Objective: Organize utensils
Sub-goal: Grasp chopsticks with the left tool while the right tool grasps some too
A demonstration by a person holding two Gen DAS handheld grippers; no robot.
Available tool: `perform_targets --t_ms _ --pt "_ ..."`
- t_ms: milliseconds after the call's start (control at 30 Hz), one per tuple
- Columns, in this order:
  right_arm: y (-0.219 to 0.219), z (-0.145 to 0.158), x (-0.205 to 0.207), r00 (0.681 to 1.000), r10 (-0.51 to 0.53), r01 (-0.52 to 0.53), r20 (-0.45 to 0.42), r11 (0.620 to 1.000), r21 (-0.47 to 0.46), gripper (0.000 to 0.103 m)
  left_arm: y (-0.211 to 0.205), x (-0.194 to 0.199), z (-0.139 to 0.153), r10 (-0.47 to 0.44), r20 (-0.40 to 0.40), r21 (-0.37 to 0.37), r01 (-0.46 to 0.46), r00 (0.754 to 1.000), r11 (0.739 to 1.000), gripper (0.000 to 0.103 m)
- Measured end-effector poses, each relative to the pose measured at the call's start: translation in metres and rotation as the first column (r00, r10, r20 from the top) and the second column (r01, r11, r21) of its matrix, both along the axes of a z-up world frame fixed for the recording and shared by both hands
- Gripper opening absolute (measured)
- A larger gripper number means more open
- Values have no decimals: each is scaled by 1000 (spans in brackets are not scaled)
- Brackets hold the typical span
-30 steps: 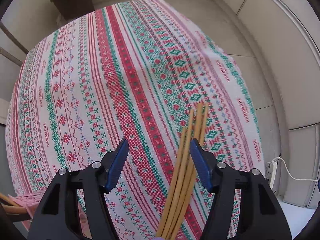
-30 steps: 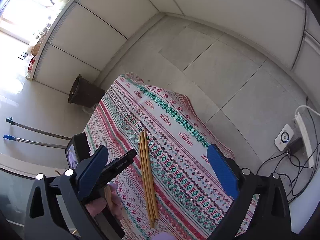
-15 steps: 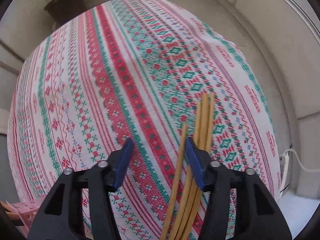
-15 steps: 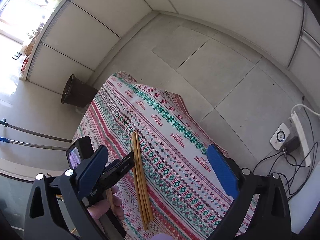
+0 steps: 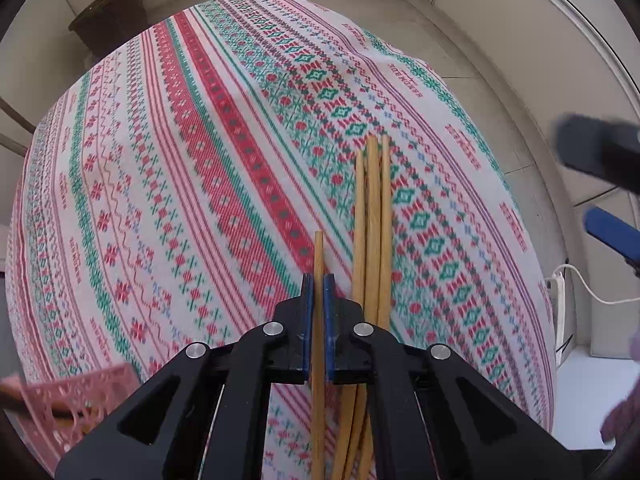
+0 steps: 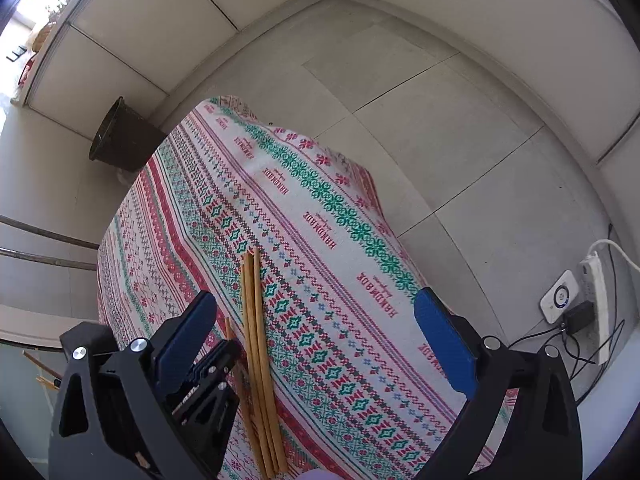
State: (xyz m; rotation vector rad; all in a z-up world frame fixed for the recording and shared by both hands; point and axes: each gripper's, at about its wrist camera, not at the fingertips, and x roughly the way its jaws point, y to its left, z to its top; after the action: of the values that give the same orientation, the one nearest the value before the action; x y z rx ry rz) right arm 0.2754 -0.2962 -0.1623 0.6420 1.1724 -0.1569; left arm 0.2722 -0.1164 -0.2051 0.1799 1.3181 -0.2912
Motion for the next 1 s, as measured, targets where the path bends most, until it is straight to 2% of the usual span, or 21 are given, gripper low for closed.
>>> perform_targets --t_ms 100,233,300,400,533,633,900,967,1000 --pt "12 -11 12 1000 21 -21 -19 1000 -9 96 7 -27 10 -2 -1 -16 2 1000 1000 4" --pt "25 -25 31 998 47 -51 -46 995 -86 92 15 -68 27 -43 24 -23 43 999 999 4" --pt "28 -35 40 996 49 -57 -76 993 -103 78 23 -83 34 -53 38 -32 55 998 998 4" --pt "31 -48 47 993 52 -64 -104 992 -113 71 31 -99 47 -69 56 -43 71 996 997 4" --pt "37 -51 53 994 50 -61 -96 990 -123 71 28 -109 61 -75 65 -52 79 995 996 4" --pt "44 -52 57 993 57 -72 -101 986 -149 71 25 -103 66 -79 66 -52 82 995 995 4" --pt "68 -55 61 988 104 -136 -112 937 -323 71 21 -97 70 -76 74 -52 80 994 995 4" --pt "77 -56 59 987 130 -158 -99 912 -378 68 23 -94 70 -72 79 -54 76 994 996 4" --pt "78 -56 58 987 132 -156 -88 912 -379 65 23 -93 71 -70 83 -55 75 994 996 4"
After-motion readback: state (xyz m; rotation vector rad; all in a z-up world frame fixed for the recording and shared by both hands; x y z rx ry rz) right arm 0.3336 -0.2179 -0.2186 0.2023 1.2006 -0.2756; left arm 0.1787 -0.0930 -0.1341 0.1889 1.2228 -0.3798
